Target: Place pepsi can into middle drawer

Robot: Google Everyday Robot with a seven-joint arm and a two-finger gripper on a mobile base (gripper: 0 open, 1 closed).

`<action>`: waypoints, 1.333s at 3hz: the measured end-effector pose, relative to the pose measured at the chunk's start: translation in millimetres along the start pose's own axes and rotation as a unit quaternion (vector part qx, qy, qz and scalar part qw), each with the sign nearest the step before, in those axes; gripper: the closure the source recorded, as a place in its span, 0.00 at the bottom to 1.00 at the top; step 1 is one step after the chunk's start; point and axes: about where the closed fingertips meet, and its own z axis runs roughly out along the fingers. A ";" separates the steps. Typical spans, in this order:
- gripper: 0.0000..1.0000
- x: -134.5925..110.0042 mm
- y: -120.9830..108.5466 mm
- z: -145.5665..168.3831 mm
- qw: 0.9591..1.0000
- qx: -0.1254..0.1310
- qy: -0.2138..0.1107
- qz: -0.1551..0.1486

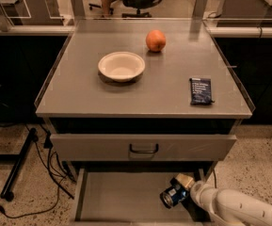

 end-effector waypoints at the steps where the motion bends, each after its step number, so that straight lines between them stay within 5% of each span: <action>1: 0.00 1.7 10.3 -13.4 1.000 -0.014 -0.014 -0.011; 4: 0.00 16.4 49.3 -85.9 0.994 -0.071 -0.066 -0.041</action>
Offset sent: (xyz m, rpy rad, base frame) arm -0.0368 0.0171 0.0762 -0.0219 -0.1838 0.0330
